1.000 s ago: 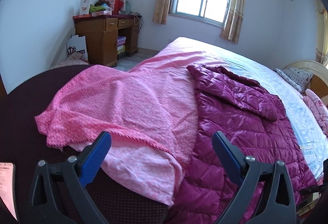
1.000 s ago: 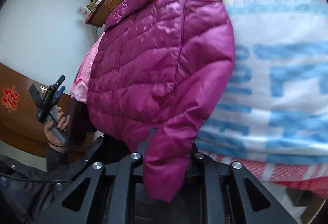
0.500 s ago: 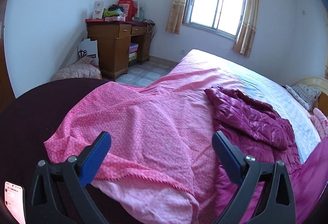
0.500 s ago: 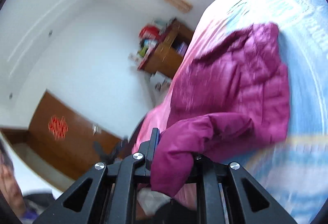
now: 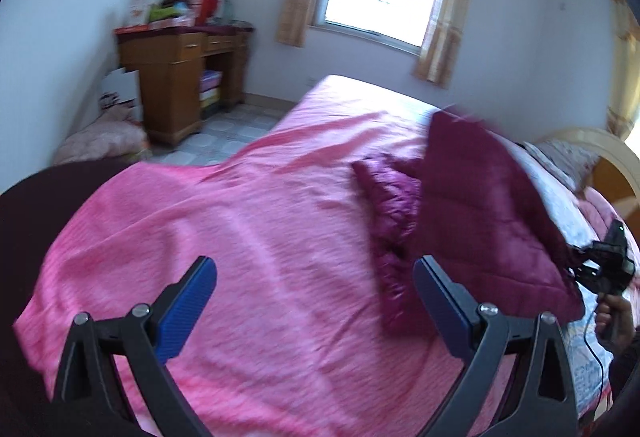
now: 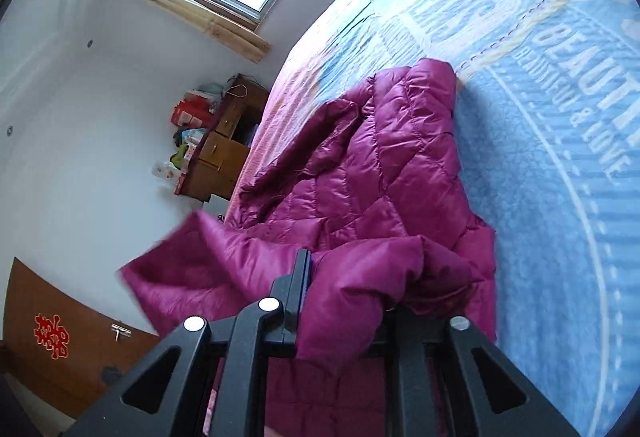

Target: Fold large clothes

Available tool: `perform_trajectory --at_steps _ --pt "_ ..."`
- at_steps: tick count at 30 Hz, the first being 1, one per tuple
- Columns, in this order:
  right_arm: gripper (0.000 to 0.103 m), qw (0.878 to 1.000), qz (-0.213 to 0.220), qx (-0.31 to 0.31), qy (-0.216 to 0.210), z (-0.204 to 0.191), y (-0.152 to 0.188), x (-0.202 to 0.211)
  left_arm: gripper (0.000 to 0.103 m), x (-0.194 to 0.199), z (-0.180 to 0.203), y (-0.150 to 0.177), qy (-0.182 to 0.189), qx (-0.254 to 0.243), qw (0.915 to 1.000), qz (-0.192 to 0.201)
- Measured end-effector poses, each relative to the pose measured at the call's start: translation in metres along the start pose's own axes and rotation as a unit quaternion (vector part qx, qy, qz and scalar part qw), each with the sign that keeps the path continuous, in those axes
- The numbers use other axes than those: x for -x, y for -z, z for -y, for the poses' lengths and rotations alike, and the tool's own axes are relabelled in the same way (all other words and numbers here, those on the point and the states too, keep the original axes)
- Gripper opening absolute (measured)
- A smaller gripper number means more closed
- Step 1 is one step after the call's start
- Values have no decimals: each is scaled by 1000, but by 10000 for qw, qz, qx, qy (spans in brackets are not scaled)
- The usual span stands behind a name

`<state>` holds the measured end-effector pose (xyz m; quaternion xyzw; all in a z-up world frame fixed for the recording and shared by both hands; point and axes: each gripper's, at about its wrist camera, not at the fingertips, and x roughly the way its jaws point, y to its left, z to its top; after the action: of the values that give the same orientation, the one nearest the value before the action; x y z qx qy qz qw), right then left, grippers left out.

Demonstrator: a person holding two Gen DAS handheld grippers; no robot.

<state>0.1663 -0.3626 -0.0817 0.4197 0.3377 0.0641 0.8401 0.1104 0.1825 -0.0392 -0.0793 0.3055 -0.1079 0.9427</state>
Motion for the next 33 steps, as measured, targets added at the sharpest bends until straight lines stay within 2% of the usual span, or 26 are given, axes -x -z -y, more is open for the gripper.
perform_trajectory --at_steps 1,2,3,4,5,6,9,11,13,16,18,20,22,24,25,26,27,28,30,33 --pt "22 9999 19 -104 -80 2 -2 0 101 -6 6 -5 121 -43 9999 -16" --pt "31 9992 58 -323 -234 5 -5 3 101 -13 12 -9 224 -84 9997 -45" --pt "43 9984 100 -441 -327 8 -5 5 101 -20 18 -13 299 -122 9994 -85" --pt "50 9971 228 -509 -518 8 -8 15 101 -28 23 -17 337 -151 9992 -133" --pt "65 9966 346 -432 -611 5 -8 25 101 -37 27 -21 369 -172 9990 -192" --pt "73 9963 489 -271 -646 -1 -10 35 101 -43 30 -24 399 -183 9987 -246" --pt "75 9955 736 304 -511 -16 -12 66 101 -61 39 -31 525 -277 9976 -368" --pt "75 9907 901 1019 75 -29 -9 85 101 -70 45 -35 524 -368 9972 -394" --pt "75 9790 934 1666 708 -39 -4 88 101 -80 49 -40 549 -375 9967 -459" --pt "75 9650 670 2164 1318 -41 -3 72 101 -103 45 -46 736 -137 9946 -714" --pt "75 9542 343 2380 1781 -33 -6 49 101 -119 42 -50 721 39 9932 -914" --pt "75 9443 195 2443 2197 -25 -13 23 101 -133 43 -53 686 106 9920 -1056" --pt "74 9444 121 2355 2293 -11 -23 2 100 -139 46 -53 693 50 9913 -1122" --pt "74 9525 17 2217 2088 -3 -24 -10 99 -144 50 -52 739 -18 9906 -1155" --pt "70 9567 -28 2184 1921 -1 -24 -13 93 -147 52 -51 789 -36 9898 -1183" --pt "48 9574 -49 2230 1835 0 -21 -15 86 -149 53 -48 842 -43 9889 -1222" --pt "38 9536 -16 2299 1943 -2 -19 -16 72 -152 56 -44 930 -37 9867 -1335" --pt "37 9511 46 2367 1986 -5 -16 -13 60 -156 55 -43 992 2 9850 -1413" --pt "29 9502 235 2437 1930 -10 -11 -7 45 -157 54 -36 1182 200 9814 -1497" --pt "19 9521 477 2355 1891 -20 -3 9 24 -139 58 -30 1116 129 9868 -1167"
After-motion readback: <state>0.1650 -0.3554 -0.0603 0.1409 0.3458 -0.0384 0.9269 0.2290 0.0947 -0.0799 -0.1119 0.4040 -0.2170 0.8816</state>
